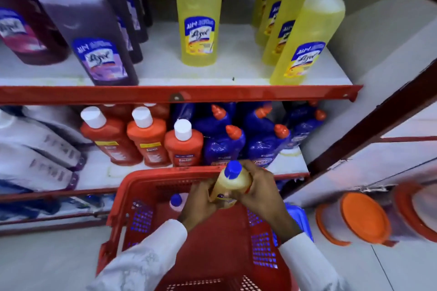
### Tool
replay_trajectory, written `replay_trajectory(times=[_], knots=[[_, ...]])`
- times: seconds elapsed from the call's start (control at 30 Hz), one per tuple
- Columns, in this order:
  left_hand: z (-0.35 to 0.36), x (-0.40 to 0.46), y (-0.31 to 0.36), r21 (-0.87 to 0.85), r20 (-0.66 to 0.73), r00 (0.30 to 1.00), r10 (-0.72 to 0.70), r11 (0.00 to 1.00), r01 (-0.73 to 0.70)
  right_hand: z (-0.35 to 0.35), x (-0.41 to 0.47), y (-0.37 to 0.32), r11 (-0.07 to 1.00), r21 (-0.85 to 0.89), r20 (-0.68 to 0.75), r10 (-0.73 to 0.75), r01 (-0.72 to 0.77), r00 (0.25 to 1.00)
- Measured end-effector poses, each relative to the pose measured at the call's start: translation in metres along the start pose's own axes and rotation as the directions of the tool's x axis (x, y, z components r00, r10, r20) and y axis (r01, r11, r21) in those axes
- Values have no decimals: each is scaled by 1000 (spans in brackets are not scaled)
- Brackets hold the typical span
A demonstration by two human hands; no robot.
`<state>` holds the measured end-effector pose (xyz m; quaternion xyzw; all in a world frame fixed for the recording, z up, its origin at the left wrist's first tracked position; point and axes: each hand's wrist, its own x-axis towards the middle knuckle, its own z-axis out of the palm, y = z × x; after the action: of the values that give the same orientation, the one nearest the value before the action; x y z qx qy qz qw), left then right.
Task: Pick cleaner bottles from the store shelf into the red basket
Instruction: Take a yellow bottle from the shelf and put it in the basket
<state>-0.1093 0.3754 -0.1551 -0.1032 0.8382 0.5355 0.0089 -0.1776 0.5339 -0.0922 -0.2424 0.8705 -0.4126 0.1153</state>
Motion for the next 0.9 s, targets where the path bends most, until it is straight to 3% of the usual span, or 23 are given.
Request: replay_trajectory(times=[0.23,0.4,0.6,0.73,0.83,0.9], knots=[[67,16,-74,129,-72,950,-303,942,311,58,4,66,967,48,88,246,-251,965],[73,16,-68,65,-162,937,-308,944,322,78,10,82,954,22,146,293,-299,945],[65,4,-67,64,-172,910,-376,918,391,78,13,85,968,-58,215,249,-243,944],[29,-7,-26,62,-217,944,-248,962,267,56,21,67,982,-75,277,187,-173,943],[-6,-16,18,181,-357,934,18,982,51,20,29,36,995,-82,150,64,-52,987],[-25,-12,57,343,-426,875,228,936,-77,-9,36,7,993,-103,-17,-54,52,998]])
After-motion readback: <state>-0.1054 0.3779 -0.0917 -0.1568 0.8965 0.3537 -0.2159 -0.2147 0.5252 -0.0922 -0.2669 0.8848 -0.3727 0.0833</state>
